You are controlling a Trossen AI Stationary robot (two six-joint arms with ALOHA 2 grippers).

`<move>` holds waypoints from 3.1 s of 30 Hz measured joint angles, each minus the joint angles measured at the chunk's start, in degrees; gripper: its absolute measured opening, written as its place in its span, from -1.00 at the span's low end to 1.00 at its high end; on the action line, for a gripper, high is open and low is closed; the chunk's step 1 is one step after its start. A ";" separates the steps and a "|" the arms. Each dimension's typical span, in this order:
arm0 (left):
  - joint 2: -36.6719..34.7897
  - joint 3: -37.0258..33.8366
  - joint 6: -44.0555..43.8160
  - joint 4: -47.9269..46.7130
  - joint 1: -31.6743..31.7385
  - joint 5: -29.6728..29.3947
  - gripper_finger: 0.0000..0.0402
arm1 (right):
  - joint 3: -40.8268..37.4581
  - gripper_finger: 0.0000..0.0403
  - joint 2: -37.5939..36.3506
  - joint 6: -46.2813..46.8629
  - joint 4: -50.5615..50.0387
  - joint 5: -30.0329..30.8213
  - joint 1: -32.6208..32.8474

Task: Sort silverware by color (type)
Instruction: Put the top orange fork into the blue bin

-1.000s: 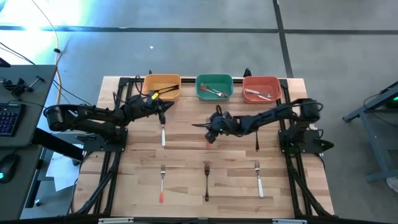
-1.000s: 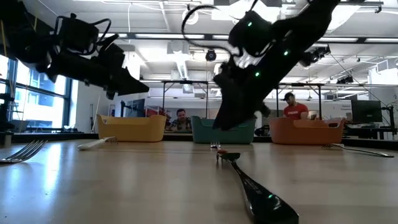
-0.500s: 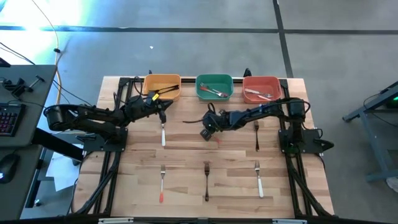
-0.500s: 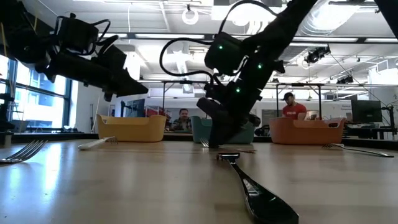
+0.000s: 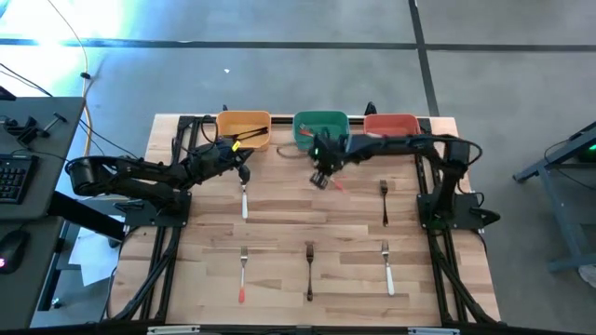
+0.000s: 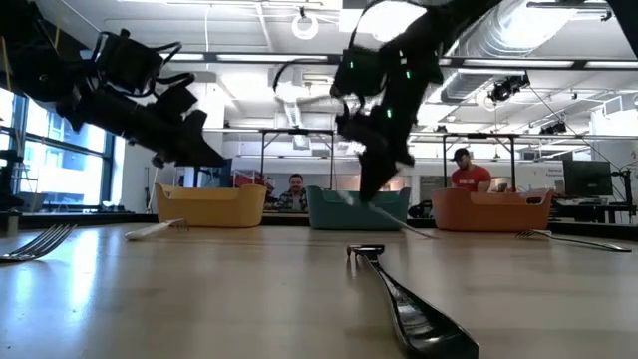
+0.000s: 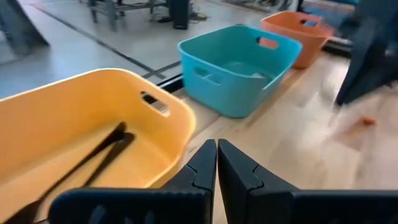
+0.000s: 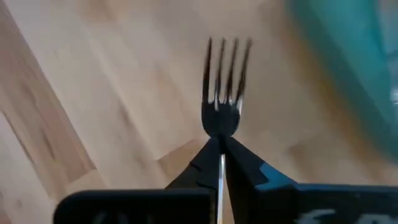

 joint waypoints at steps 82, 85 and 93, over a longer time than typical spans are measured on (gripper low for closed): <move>0.00 0.02 0.91 3.35 1.21 -0.67 -0.96 | 38.63 -1.00 12.88 -30.25 -25.57 -5.68 -20.35; 0.00 0.02 0.89 3.33 1.20 -0.67 -0.96 | 38.63 -1.00 14.87 -31.55 -26.42 -6.11 -20.28; 0.00 0.02 0.40 3.29 1.20 -0.58 -0.96 | 38.63 -1.00 19.32 -32.92 -27.44 -6.13 -20.15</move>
